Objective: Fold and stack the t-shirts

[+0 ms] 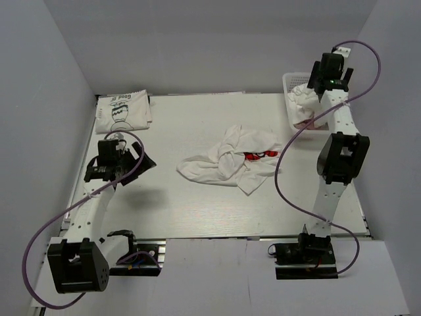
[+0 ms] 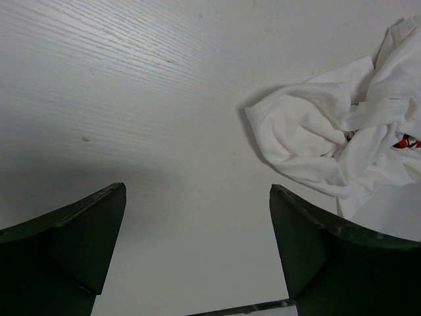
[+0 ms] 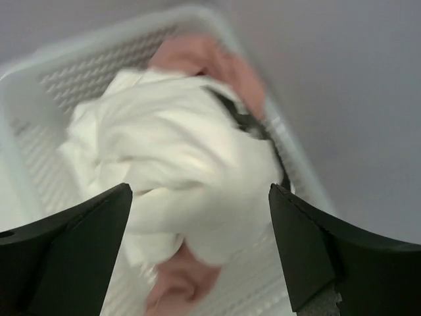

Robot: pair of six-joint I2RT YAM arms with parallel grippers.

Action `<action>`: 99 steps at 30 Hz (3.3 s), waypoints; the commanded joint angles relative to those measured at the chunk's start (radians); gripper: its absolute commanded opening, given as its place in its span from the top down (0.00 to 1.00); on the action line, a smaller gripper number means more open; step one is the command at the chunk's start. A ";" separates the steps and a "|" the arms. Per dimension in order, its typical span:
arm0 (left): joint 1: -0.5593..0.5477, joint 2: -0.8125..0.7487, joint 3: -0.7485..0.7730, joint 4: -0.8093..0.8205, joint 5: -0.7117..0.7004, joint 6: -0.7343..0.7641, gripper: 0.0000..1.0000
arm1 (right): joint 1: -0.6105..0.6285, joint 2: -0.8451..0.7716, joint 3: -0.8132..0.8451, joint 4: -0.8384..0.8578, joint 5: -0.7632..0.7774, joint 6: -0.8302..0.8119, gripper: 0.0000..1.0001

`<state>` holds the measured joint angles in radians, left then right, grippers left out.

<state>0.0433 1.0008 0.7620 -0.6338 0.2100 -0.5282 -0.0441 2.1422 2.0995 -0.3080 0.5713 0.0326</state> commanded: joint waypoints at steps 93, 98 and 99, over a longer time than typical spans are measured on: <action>-0.383 0.422 0.510 -0.185 -0.911 -0.289 0.54 | 0.457 -0.336 -0.414 0.090 -0.404 0.136 1.00; -0.310 0.577 0.592 -0.256 -0.890 -0.288 0.00 | 0.463 -0.066 -0.184 -0.120 -0.462 0.076 0.42; -0.310 0.578 0.617 -0.256 -0.880 -0.271 0.00 | 0.467 -0.070 -0.187 -0.124 -0.479 0.076 0.11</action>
<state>-0.2749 1.6478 1.2705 -0.8425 -0.6270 -0.7898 0.4210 2.1239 1.7908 -0.3660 0.1307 0.1406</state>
